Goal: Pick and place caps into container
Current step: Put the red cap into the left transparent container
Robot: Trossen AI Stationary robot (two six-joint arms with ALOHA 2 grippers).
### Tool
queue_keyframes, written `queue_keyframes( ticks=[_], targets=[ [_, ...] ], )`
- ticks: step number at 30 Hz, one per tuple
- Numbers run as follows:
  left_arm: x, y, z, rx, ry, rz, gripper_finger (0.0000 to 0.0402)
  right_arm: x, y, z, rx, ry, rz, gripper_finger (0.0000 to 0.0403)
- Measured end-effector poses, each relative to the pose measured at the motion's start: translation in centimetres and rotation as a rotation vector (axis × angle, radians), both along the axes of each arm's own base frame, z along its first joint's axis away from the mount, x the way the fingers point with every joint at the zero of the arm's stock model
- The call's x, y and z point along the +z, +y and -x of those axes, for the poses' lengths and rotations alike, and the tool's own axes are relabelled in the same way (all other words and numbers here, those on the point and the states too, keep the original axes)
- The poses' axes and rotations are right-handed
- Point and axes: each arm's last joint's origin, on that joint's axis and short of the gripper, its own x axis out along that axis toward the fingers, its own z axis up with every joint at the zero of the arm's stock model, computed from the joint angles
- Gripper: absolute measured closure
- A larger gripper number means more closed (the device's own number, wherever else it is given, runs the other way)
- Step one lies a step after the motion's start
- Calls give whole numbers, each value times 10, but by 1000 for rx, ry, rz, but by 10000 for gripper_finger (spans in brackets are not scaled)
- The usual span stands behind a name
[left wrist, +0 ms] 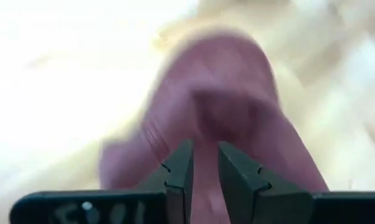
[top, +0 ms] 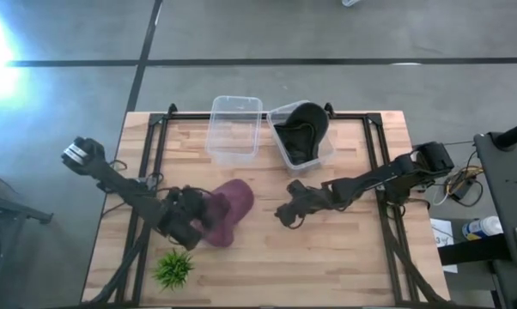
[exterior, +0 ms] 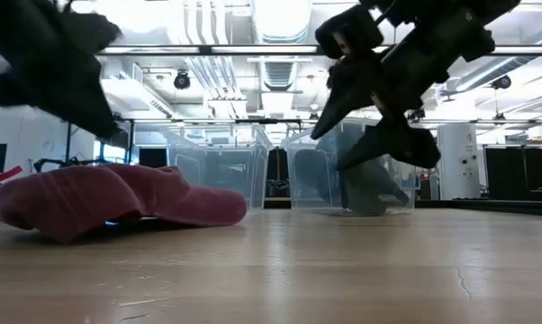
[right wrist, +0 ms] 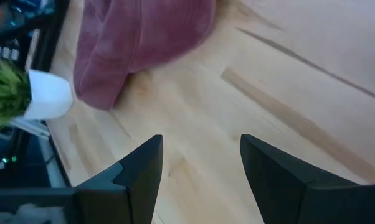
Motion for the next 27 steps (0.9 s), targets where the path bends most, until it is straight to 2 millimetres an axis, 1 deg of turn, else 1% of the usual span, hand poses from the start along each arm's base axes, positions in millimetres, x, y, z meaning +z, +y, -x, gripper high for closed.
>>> queue_keyframes(
  ticks=[3, 5, 8, 11, 12, 14, 17, 21, 24, 27],
  targets=[
    [-20, 9, -5, 132, -86, -8, 335, -6, 0, -3, -19, 11, -4, 193],
    [-38, 14, -13, 195, -173, 42, 335, -11, 0, -5, -20, 25, -3, 193],
    [-70, 17, -29, 249, -313, 136, 335, -13, 1, -9, -27, 31, -8, 193],
    [-87, 14, -45, 209, -424, 187, 335, -14, 1, -9, -31, 35, -8, 193],
    [-92, 11, -50, 169, -416, 199, 335, -14, 0, -9, -36, 35, -5, 193],
    [-101, 6, -56, 62, -327, 218, 335, -15, -3, -10, -48, 36, 19, 193],
    [-104, -9, -66, -94, -229, 274, 335, -17, -10, -9, -66, 45, 39, 193],
    [-102, -29, -67, -226, -181, 256, 335, -24, -18, -4, -92, 70, 53, 193],
    [-99, -35, -68, -285, -167, 219, 335, -29, -23, -2, -86, 50, 25, 193],
    [-98, -36, -69, -288, -168, 216, 335, -28, -20, -3, -39, -31, -31, 193]
  ],
)
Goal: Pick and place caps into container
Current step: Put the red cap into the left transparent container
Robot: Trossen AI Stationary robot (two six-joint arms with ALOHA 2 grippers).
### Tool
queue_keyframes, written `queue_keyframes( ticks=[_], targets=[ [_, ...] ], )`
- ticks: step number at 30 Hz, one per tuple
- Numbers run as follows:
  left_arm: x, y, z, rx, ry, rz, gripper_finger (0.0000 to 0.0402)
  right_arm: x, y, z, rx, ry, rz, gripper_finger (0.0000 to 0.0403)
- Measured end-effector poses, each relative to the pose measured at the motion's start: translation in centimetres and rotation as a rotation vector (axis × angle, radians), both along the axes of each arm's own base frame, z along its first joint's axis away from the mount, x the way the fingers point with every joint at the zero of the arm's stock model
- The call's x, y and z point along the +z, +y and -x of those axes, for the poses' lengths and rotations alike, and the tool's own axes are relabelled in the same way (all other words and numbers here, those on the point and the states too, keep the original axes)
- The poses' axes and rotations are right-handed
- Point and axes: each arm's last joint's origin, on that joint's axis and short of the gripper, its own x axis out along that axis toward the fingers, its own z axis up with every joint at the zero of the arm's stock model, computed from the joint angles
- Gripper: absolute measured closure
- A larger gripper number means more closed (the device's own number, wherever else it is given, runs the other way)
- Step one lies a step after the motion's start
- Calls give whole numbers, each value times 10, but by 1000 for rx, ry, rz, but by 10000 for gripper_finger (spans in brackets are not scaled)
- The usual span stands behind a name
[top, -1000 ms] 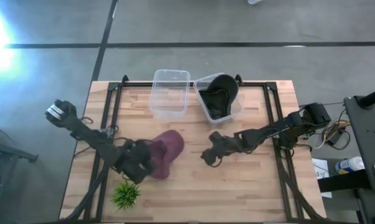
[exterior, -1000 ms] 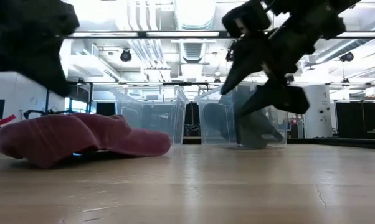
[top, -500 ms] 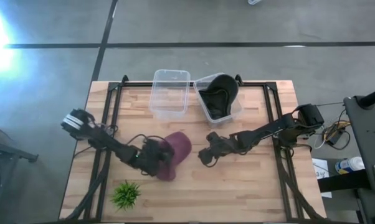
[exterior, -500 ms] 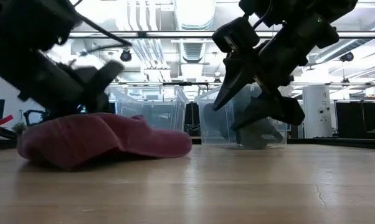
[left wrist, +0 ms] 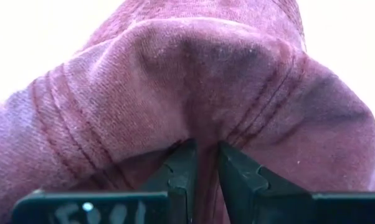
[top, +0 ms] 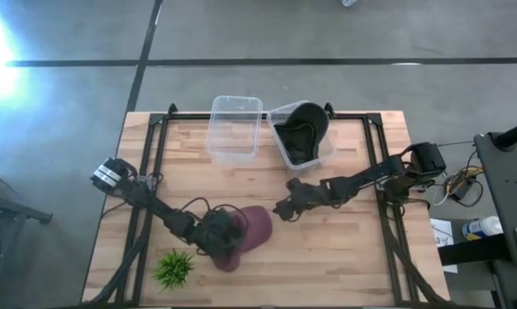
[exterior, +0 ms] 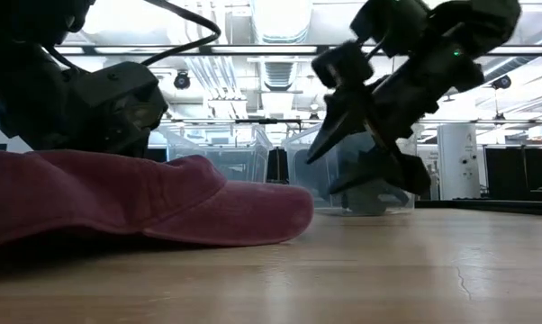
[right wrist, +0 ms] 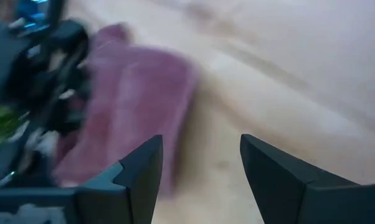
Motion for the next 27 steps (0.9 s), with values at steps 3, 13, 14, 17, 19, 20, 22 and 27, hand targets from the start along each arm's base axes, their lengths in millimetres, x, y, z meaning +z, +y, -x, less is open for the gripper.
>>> queue_keyframes(
  ticks=[3, 13, 14, 17, 19, 20, 22, 27],
  targets=[
    [0, 2, -1, 15, -4, -3, 335, -3, 5, 3, 12, -13, -27, 193],
    [2, 19, -13, 72, -40, -24, 335, -20, 8, 0, 47, -16, -100, 193],
    [3, 20, -15, 68, -41, -34, 335, -22, 8, -3, 45, -37, -104, 193],
    [5, 25, -20, 46, -42, -43, 335, -26, 9, -8, 51, -81, -103, 193],
    [5, 27, -24, 33, -39, -38, 335, -28, 10, -11, 55, -94, -101, 193],
    [5, 26, -27, 28, -39, -34, 335, -29, 10, -12, 58, -95, -97, 193],
    [4, 23, -32, 14, -39, -37, 335, -32, 10, -14, 69, -92, -82, 193],
    [6, 15, -47, -36, -47, -18, 335, -30, 12, -22, 139, -151, -37, 193]
  ],
)
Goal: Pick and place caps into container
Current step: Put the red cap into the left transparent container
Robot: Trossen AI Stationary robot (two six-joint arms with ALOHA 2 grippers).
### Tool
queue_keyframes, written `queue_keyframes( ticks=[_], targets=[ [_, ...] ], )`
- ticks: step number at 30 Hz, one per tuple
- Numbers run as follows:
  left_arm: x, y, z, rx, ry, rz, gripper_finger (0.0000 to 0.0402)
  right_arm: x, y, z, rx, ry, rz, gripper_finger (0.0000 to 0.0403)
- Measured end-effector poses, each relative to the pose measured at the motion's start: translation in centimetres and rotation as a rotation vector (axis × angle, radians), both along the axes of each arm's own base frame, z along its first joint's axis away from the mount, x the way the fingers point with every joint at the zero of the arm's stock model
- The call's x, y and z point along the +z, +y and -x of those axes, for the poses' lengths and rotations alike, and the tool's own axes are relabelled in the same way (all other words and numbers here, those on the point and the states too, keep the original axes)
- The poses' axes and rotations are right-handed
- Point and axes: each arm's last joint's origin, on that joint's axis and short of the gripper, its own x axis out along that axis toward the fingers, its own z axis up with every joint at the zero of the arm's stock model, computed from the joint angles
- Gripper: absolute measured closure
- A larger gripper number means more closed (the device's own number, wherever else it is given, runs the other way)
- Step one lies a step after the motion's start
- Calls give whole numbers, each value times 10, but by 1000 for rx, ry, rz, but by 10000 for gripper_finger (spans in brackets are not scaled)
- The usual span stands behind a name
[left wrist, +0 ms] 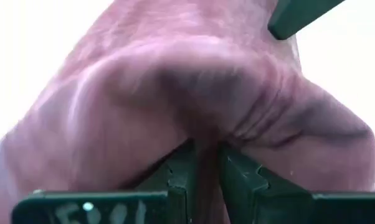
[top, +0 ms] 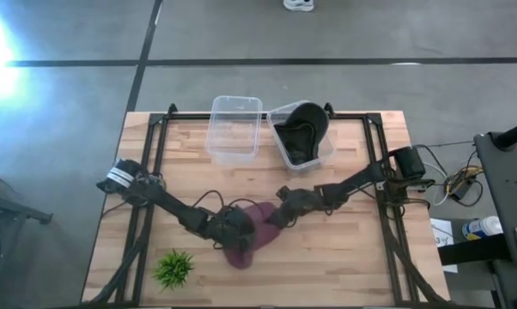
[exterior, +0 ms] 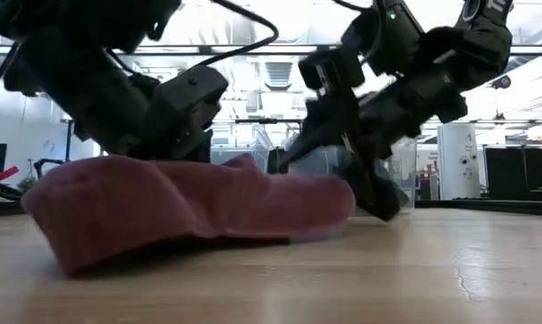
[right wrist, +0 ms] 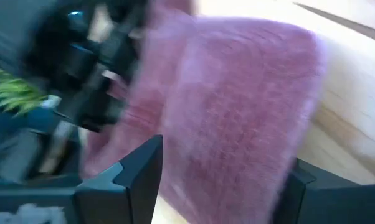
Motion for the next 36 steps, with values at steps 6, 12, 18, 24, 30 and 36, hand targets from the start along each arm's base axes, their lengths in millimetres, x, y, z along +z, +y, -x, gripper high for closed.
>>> queue_keyframes(
  ticks=[6, 12, 18, 24, 30, 36],
  targets=[
    [17, -5, -9, -40, -27, -21, 335, 23, 2, -4, 68, -100, 38, 220],
    [55, -5, -8, -45, -94, -19, 335, 33, 3, -1, 121, -132, 56, 325],
    [97, -1, 2, -30, -186, -21, 335, 47, 4, 0, 203, -186, 62, 387],
    [157, 6, 18, 46, -345, 6, 335, 69, 5, 6, 254, -246, 96, 389],
    [229, 18, 44, 69, -543, 1, 335, 117, 1, 17, 259, -403, 174, 390],
    [278, 26, 70, 1, -657, -107, 335, 178, -19, 19, 98, -523, 390, 390]
  ],
)
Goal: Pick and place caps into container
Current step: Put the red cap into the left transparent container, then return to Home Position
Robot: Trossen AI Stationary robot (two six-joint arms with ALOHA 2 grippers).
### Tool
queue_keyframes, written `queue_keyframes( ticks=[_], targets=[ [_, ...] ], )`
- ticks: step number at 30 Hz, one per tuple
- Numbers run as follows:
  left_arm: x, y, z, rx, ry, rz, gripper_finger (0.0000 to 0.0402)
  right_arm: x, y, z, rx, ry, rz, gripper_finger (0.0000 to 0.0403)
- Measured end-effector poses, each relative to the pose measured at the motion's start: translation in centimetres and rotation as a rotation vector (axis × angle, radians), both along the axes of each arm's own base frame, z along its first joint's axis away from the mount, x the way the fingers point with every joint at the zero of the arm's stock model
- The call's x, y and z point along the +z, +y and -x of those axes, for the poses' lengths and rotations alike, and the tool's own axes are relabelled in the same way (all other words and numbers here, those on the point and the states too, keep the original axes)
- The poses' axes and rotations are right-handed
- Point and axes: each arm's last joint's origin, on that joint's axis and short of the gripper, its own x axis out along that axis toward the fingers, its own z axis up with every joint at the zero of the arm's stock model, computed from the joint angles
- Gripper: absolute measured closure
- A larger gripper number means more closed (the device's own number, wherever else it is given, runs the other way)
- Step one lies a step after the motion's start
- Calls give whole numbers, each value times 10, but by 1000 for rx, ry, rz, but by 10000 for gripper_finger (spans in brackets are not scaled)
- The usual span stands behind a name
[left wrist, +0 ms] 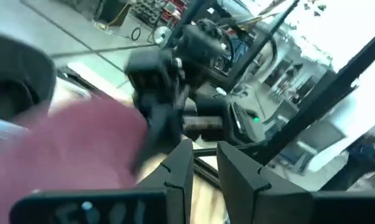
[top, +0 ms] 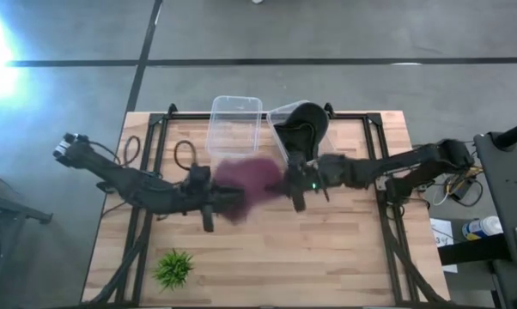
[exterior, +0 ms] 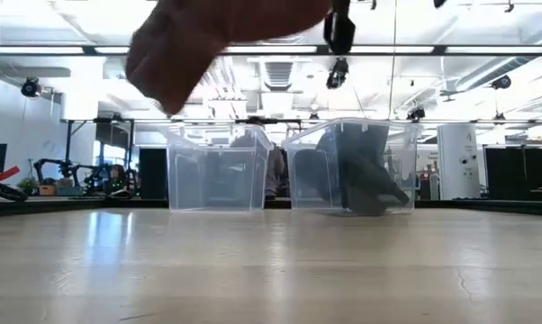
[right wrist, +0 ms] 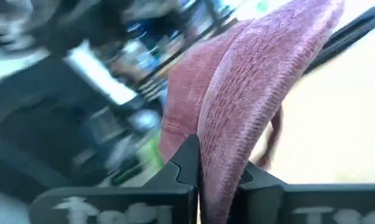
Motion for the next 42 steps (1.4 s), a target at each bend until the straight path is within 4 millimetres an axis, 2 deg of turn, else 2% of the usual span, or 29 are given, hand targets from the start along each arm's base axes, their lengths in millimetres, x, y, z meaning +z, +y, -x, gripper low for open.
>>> queue_keyframes(
  ticks=[5, 7, 9, 12, 17, 20, 22, 27, 32, 36, 42],
  targets=[
    [23, 5, 12, 9, -51, -82, 335, 48, -33, -2, -266, -58, 168, 390],
    [26, 6, 15, 9, -52, -119, 335, 70, -52, -6, -361, -66, 214, 390],
    [25, 6, 15, 9, -41, -152, 335, 78, -74, -13, -435, 11, 245, 390],
    [22, 8, 17, 26, -11, -194, 335, 73, -111, -37, -483, 163, 210, 390],
    [14, 11, 17, 61, 72, -234, 335, 30, -166, -79, -517, 440, 118, 390],
    [8, 11, 17, 73, 103, -246, 335, 5, -189, -100, -543, 541, 54, 390],
    [3, 12, 18, 71, 132, -249, 335, -3, -198, -111, -556, 572, 34, 385],
    [-9, 13, 21, 71, 221, -236, 335, 4, -203, -134, -476, 530, 40, 328],
    [-12, 14, 22, 71, 251, -248, 335, 14, -197, -139, -408, 564, 117, 245],
    [-10, 15, 24, 70, 245, -240, 335, 51, -174, -125, -318, 498, 272, 202],
    [-9, 16, 27, 61, 248, -242, 335, 97, -123, -77, -210, 425, 490, 180]
  ],
)
